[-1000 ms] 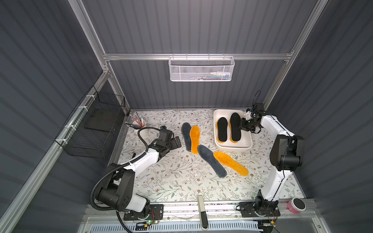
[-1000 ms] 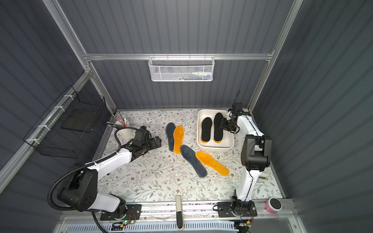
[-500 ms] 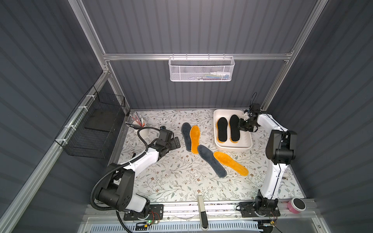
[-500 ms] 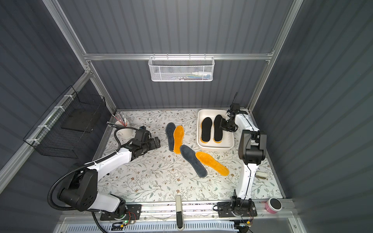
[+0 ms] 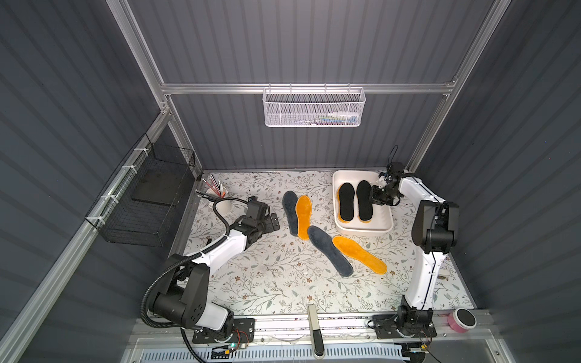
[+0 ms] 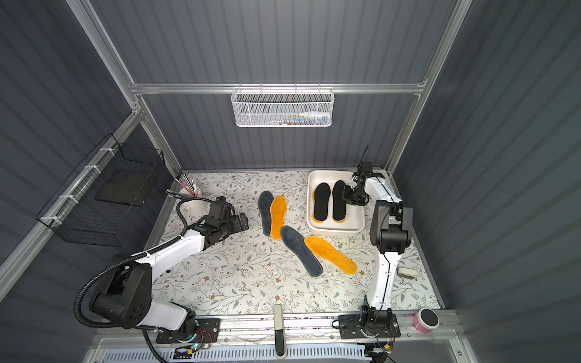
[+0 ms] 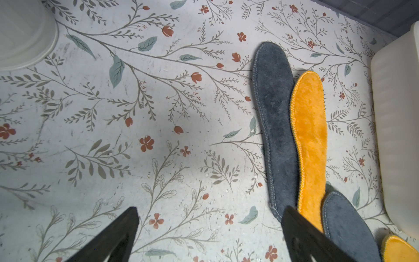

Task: Put the insoles into the storage box
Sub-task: Place the insole in the storage box.

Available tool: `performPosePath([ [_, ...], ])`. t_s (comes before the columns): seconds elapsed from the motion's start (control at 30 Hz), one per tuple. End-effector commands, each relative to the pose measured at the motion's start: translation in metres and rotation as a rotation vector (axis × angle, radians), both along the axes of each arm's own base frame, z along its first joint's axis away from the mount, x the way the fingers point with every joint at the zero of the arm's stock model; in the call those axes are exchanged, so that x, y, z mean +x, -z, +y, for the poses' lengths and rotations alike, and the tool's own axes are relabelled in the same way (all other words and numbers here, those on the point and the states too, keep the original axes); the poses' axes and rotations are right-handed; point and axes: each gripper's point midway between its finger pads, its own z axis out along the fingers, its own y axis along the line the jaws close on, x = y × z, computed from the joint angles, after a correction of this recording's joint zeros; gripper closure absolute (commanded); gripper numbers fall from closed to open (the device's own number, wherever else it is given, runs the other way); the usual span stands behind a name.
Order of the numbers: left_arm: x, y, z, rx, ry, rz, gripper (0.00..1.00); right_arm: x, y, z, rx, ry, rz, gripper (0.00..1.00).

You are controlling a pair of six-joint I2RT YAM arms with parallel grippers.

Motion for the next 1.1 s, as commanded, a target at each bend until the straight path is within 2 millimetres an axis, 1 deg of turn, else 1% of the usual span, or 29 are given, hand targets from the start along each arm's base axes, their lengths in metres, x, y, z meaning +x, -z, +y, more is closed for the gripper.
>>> performPosePath([
  [0.0,0.003,-0.001,0.003,0.023,-0.001,0.0,0.0,-0.002,0.01,-0.001,-0.002,-0.005,0.032,1.0],
  [0.13,0.003,-0.001,0.006,0.029,-0.007,-0.002,0.0,-0.002,0.016,-0.003,-0.014,0.001,0.046,1.0],
  [0.2,0.003,-0.002,0.006,0.026,-0.006,-0.005,0.0,-0.003,0.019,-0.005,-0.021,0.005,0.053,0.98],
  [0.33,0.003,-0.002,0.006,0.022,-0.008,-0.003,0.0,-0.003,0.016,-0.007,-0.032,0.007,0.051,0.91],
  [0.43,0.002,-0.002,0.006,0.02,-0.007,-0.003,0.0,-0.002,0.01,-0.008,-0.04,0.005,0.036,0.83],
  [0.57,0.003,-0.003,0.006,0.016,-0.008,-0.005,0.0,0.0,-0.003,-0.008,-0.039,0.006,0.01,0.74],
  [0.8,0.004,0.001,0.002,-0.002,0.002,0.005,0.0,0.001,-0.031,-0.001,-0.007,-0.006,-0.05,0.69],
  [0.97,0.006,0.004,-0.004,-0.017,0.017,0.021,0.0,-0.002,-0.061,0.001,0.003,-0.007,-0.109,0.62],
  [1.07,0.007,0.007,-0.009,-0.034,0.029,0.035,0.0,-0.007,-0.076,0.005,0.019,-0.014,-0.134,0.61],
])
